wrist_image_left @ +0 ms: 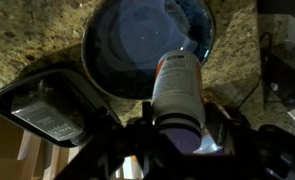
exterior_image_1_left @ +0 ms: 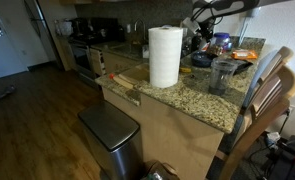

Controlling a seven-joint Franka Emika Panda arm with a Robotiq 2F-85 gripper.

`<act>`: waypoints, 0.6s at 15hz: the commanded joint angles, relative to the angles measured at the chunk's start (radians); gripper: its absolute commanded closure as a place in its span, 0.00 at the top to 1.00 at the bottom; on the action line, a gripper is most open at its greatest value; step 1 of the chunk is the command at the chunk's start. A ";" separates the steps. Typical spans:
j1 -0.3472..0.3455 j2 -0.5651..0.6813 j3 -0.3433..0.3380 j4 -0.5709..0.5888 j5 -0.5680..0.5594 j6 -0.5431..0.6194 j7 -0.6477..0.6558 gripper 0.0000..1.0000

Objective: Put the white bottle in the bowl, remove the white bottle from the bowl and put it on the countertop

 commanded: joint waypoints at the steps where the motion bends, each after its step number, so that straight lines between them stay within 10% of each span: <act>1: -0.041 -0.101 0.054 -0.011 0.070 -0.035 -0.230 0.30; 9: -0.161 -0.127 0.101 0.037 0.314 -0.166 -0.709 0.30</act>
